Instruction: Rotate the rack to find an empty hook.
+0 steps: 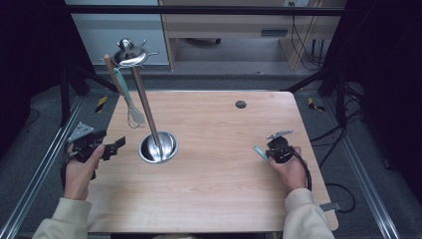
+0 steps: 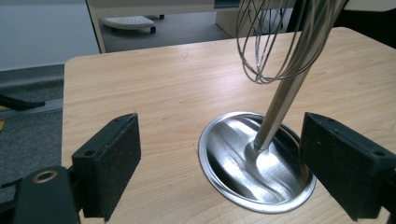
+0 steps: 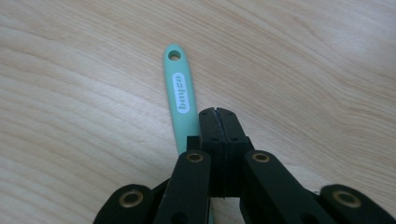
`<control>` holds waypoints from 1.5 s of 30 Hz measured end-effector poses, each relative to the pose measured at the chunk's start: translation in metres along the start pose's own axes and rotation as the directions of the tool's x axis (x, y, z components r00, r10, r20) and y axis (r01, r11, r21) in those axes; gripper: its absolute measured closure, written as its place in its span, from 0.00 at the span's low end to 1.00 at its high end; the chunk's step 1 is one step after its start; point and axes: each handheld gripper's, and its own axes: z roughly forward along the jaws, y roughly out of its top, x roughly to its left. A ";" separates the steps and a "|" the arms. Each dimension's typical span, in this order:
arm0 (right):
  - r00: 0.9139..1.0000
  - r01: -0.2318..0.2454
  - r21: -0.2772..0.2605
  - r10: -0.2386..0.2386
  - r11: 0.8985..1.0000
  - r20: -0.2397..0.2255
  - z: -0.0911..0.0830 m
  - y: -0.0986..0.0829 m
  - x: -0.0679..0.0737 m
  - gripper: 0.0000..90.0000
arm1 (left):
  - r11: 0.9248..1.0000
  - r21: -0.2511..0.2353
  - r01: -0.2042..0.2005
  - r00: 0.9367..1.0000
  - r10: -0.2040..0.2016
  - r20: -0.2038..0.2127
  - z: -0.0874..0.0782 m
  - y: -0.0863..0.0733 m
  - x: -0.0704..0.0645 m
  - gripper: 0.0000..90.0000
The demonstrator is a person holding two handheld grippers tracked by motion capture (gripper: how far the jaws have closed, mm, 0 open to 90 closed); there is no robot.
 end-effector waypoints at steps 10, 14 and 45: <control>0.995 0.077 0.010 -0.076 0.997 -0.059 -0.006 0.001 0.015 1.00 | 1.000 0.028 0.009 1.000 -0.008 -0.016 0.003 -0.013 0.004 0.13; 0.995 0.081 0.016 -0.080 0.997 -0.064 -0.015 -0.003 0.012 1.00 | 0.999 0.039 -0.002 1.000 0.002 -0.014 0.004 -0.019 0.002 0.12; 0.960 0.270 0.244 -0.241 0.931 -0.142 -0.027 -0.005 0.009 0.86 | 0.996 0.080 -0.025 1.000 0.023 0.021 0.012 -0.033 -0.011 0.10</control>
